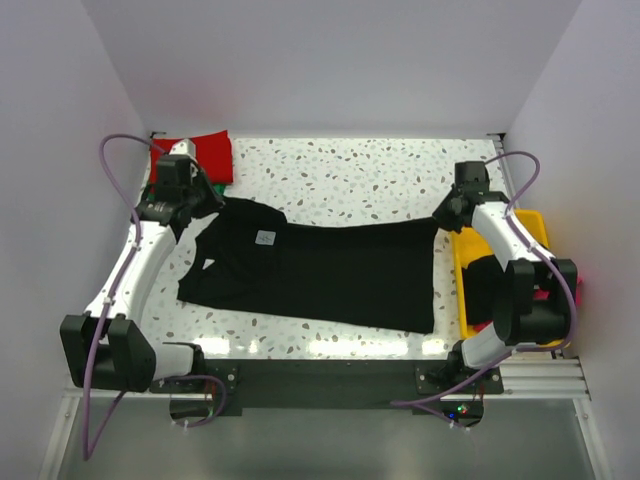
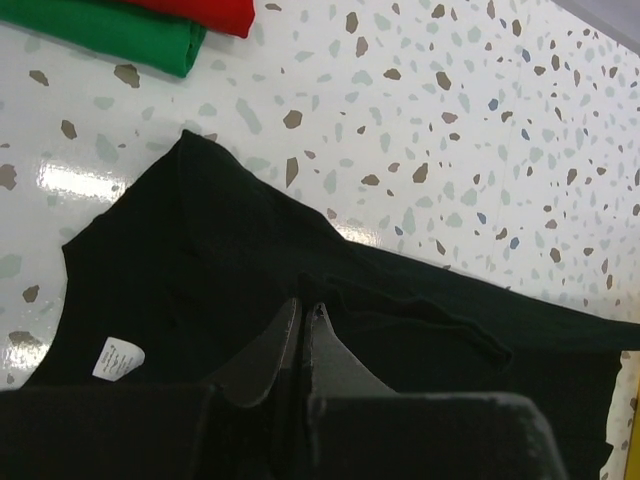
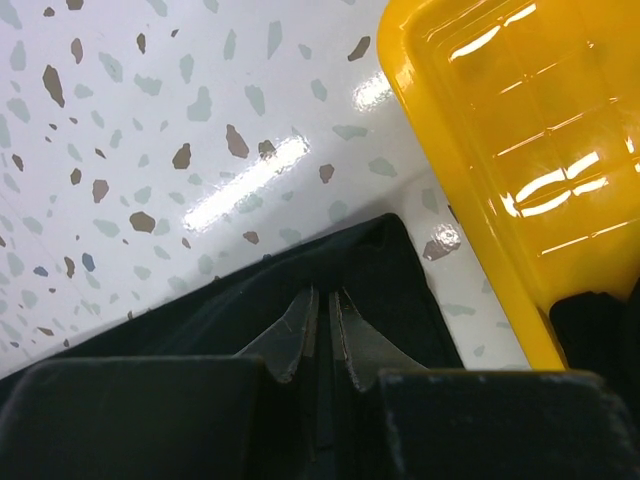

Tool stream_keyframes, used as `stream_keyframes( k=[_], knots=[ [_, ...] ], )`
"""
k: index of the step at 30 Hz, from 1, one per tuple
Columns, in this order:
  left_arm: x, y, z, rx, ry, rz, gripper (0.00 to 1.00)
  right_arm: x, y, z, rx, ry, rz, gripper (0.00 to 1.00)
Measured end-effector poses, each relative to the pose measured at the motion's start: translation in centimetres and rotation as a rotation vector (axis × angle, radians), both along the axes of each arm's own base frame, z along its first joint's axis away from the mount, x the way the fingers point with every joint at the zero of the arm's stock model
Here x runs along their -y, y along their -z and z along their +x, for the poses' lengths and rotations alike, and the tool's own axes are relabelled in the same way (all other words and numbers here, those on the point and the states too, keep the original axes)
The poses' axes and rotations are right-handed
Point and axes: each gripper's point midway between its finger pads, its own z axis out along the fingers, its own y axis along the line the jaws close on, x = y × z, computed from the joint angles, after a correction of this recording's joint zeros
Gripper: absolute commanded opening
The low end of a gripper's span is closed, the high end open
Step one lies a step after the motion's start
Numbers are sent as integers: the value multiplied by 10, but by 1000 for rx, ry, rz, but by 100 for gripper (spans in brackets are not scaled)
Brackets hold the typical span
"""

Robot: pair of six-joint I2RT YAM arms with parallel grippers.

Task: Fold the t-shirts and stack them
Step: Fold the tshirt

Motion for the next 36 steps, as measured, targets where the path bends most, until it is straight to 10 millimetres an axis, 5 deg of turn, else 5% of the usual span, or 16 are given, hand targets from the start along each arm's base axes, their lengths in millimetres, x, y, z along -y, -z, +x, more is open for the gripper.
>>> stream_keyframes(
  k=[3, 22, 36],
  knots=[
    [-1, -1, -6, 7, -1, 0, 0, 0, 2, -4, 2, -4, 1, 0],
    [-7, 40, -59, -59, -18, 8, 0, -18, 49, -105, -115, -81, 86, 0],
    [-13, 43, -66, -59, -41, 21, 0, -20, 51, -120, -123, -96, 92, 0]
  ],
)
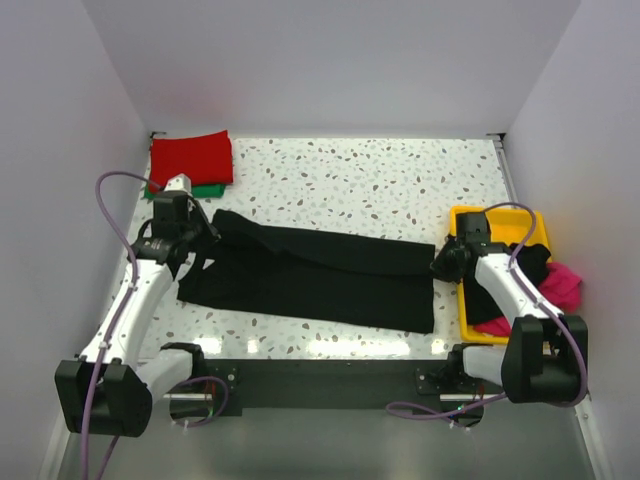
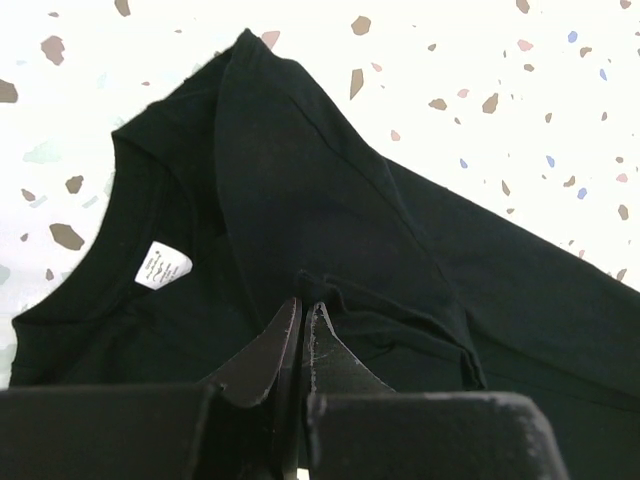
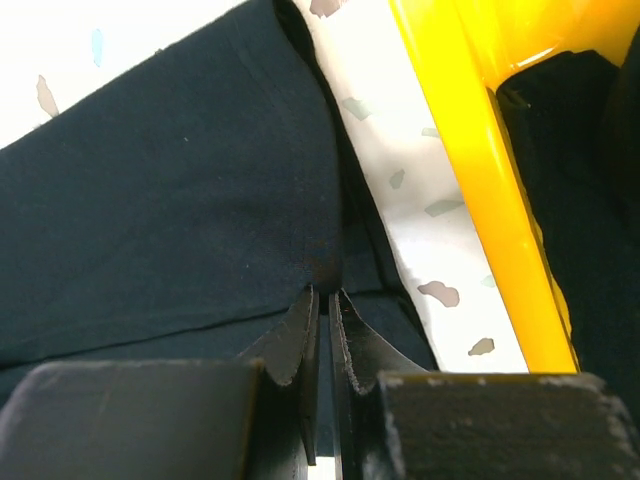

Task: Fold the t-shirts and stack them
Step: Fold the tshirt

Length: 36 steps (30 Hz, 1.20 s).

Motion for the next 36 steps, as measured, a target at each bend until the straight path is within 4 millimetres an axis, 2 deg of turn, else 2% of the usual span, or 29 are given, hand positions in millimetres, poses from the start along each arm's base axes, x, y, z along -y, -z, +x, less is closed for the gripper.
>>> stream_keyframes(
  k=[10, 23, 24, 26, 27, 28, 29, 31, 36],
  knots=[
    [-6, -7, -7, 25, -22, 15, 0, 1, -6, -5, 9, 1, -3, 0],
    [-5, 15, -26, -30, -21, 5, 0, 1, 10, -24, -39, 3, -7, 0],
    [-4, 19, -28, -40, -23, -3, 0, 2, 10, -24, -38, 2, -7, 2],
    [-2, 27, -33, -60, -29, -20, 7, 1, 10, -24, -38, 3, -7, 8],
    [-1, 31, -36, -72, -34, -30, 11, 1, 10, -24, -38, 2, -7, 12],
    [-1, 36, -38, -82, -41, -40, 13, 1, 10, -24, -38, 2, -6, 21],
    [0, 40, -41, -93, -49, -52, 15, 1, 10, -24, -39, 2, -7, 25],
    [1, 46, -47, -105, -66, -75, 27, 2, 10, -24, -38, -8, -11, 34],
    [2, 42, -53, -92, -113, -115, 38, 2, 6, -24, -28, -30, -18, 43]
  ],
)
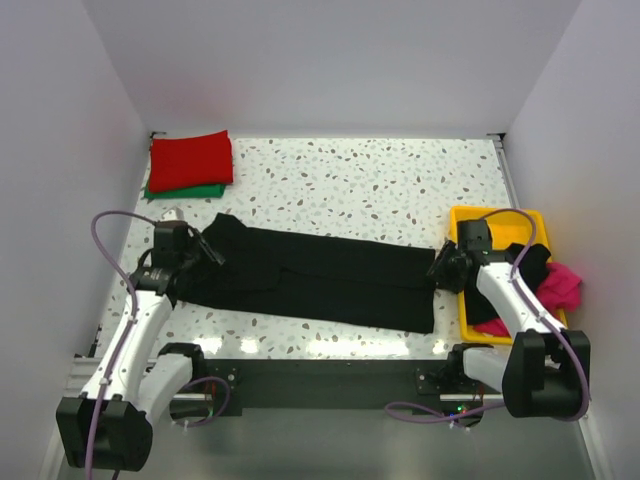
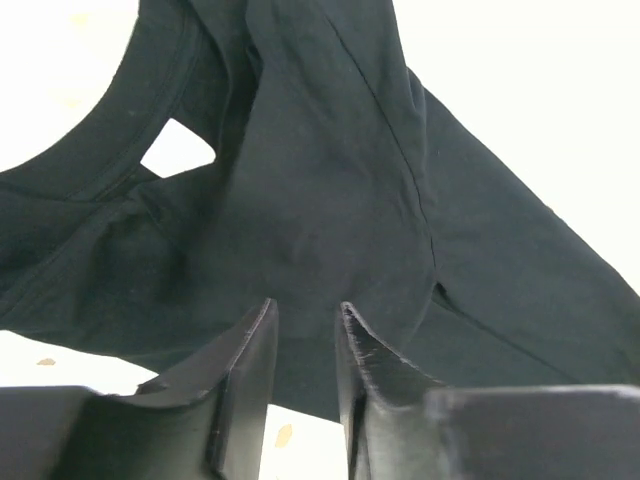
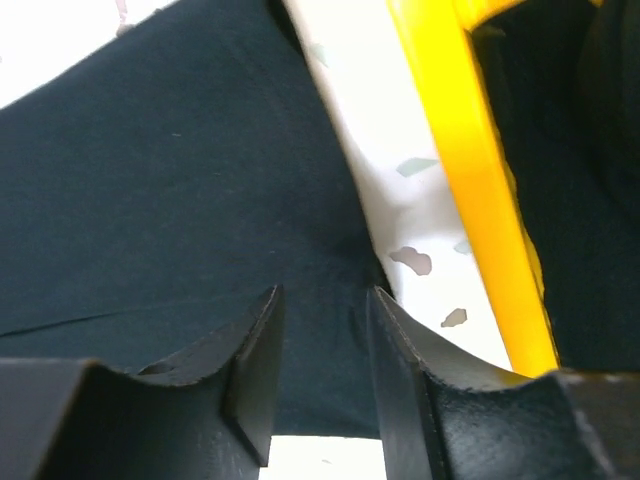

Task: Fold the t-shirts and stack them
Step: Fold the tshirt

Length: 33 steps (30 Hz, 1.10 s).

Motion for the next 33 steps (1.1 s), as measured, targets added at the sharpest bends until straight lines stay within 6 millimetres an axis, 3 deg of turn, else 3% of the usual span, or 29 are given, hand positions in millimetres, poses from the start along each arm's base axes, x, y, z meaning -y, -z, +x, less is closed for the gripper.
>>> stream_keyframes(
  k=[6, 11, 15, 18, 23, 29, 33],
  knots=[
    [-5, -11, 3, 23, -38, 11, 34, -6, -16, 15, 56, -50, -5, 45],
    [-2, -14, 21, 37, -57, -15, 24, -38, -25, 40, 83, -172, -40, 45],
    [17, 7, 36, -24, -56, -28, 18, -71, -19, 65, 87, -274, -79, 45],
    [40, 32, 42, -99, -41, -22, 11, -83, -6, 73, 65, -317, -120, 44],
    [46, 68, 44, -198, -109, -21, 9, -80, 20, 70, 2, -328, -175, 44],
    [37, 101, 50, -259, -209, 17, 5, -78, 28, 64, 30, -321, -163, 44],
    [45, 100, 82, -228, -227, 6, 4, -80, 27, 62, 71, -311, -139, 44]
  ],
)
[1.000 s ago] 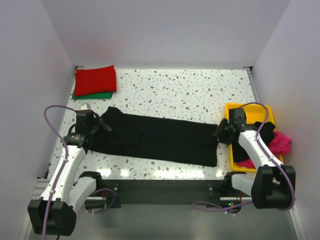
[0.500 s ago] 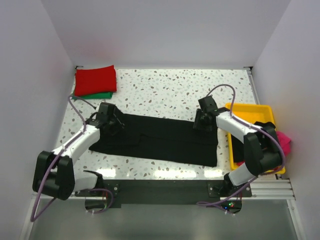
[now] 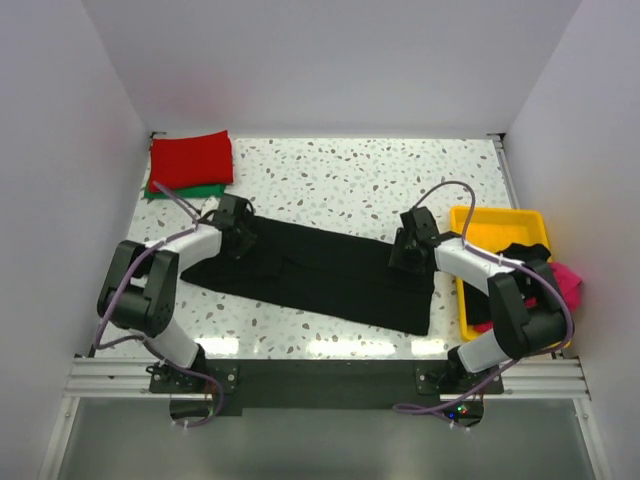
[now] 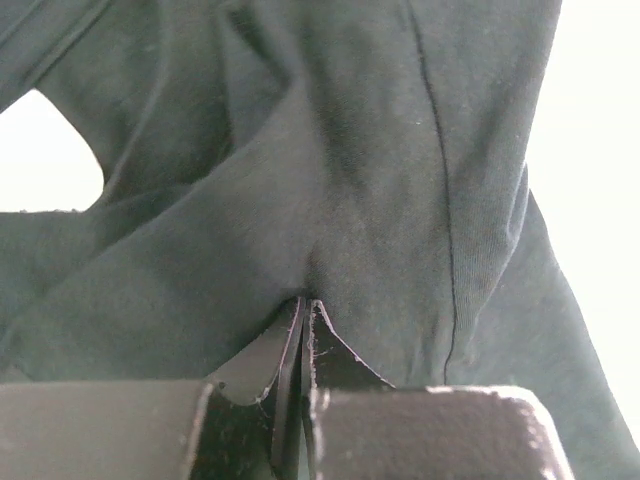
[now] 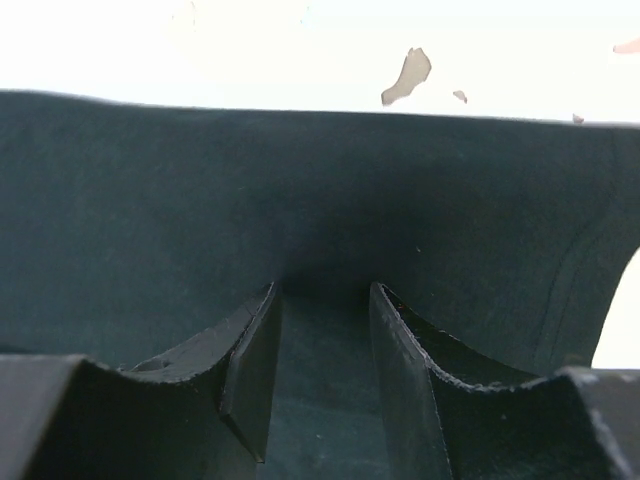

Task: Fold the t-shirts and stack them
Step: Fold the tshirt

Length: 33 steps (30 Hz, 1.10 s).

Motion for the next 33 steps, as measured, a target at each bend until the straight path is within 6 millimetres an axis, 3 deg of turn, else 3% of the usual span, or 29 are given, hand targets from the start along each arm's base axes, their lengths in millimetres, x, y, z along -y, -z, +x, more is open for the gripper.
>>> stream_keyframes(
  k=[5, 10, 16, 19, 24, 29, 33],
  knots=[
    [19, -1, 49, 38, 26, 21, 6, -6, -1, -12, 22, 14, 75, 44],
    [49, -4, 111, 71, 122, 68, 11, -23, -2, -26, 40, 18, 181, 44],
    [95, -7, 197, 149, 289, 83, 15, -68, -4, -60, 21, -51, 294, 44],
    [119, -9, 229, 197, 393, 55, 27, -97, -5, -82, -5, -101, 335, 44],
    [158, -14, 257, 280, 577, -33, 42, -150, -6, -117, -56, -216, 349, 44],
    [185, -19, 266, 355, 719, -125, 54, -203, -6, -125, -89, -309, 347, 43],
    [192, -24, 266, 392, 793, -182, 60, -215, -6, -122, -89, -322, 358, 43]
  ],
)
